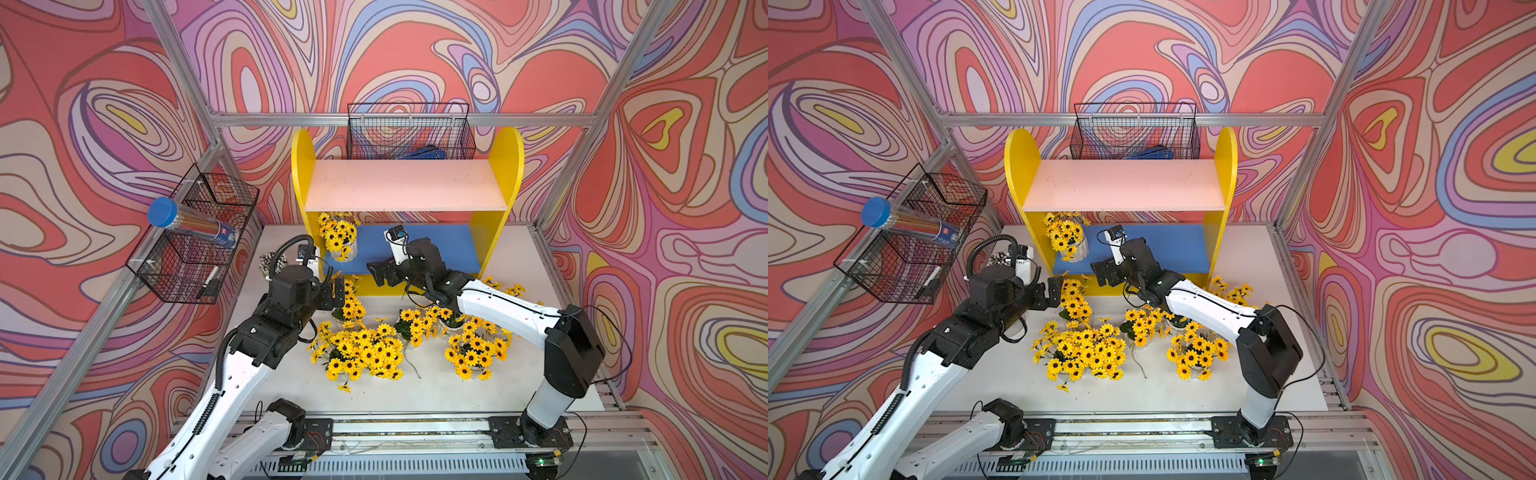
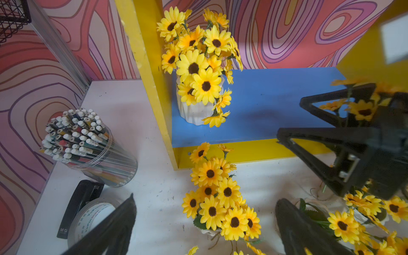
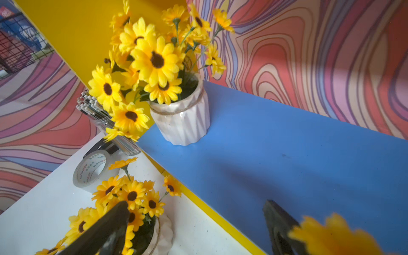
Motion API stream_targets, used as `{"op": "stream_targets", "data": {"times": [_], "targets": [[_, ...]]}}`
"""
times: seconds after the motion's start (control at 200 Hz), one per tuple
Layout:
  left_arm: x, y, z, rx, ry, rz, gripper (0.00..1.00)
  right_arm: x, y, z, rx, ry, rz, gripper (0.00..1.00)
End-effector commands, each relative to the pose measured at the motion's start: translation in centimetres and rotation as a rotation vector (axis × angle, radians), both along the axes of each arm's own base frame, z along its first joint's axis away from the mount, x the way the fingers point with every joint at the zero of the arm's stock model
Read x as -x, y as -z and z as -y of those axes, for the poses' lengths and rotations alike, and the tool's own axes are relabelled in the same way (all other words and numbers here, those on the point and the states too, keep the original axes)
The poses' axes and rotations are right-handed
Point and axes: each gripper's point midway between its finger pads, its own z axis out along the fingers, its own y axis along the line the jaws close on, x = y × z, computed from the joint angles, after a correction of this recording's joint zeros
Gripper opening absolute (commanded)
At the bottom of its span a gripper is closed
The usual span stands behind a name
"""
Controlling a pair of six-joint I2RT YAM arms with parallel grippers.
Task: Take the sunflower pots off the shelves
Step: Pick up the sunflower pot from the shelf.
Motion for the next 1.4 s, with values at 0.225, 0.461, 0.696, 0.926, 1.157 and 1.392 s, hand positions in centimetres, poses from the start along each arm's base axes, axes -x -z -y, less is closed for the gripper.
{"op": "stream_targets", "data": {"times": [0.225,0.461,0.696,0.926,1.157,1.392], "targets": [[0.2,-0.7,-1.6,-0.022,-0.049,0.055,1.00,-2.9,1.7,-5.9,-0.027,-0.149,0.047,0.98],[0.2,-0.9,-1.7,-0.019,-0.047,0.065,1.00,-5.5,3.1,-8.3,0.007,-0.175,0.060,0.98],[0.2,-0.9,-1.5,-0.007,-0.034,0.068,1.00,-7.8,3.1,-10.3,0.001,-0.195,0.120,0.98],[0.3,-1.0,-1.4,0.003,-0.025,0.073,1.00,-9.1,3.0,-10.6,0.055,-0.179,0.186,0.98],[0.3,-1.1,-1.2,0.008,-0.015,0.075,1.00,-8.7,1.4,-9.3,0.095,-0.170,0.347,0.98],[0.2,-1.0,-1.2,0.008,-0.016,0.075,1.00,-9.3,1.9,-10.4,0.095,-0.194,0.386,0.98]]}}
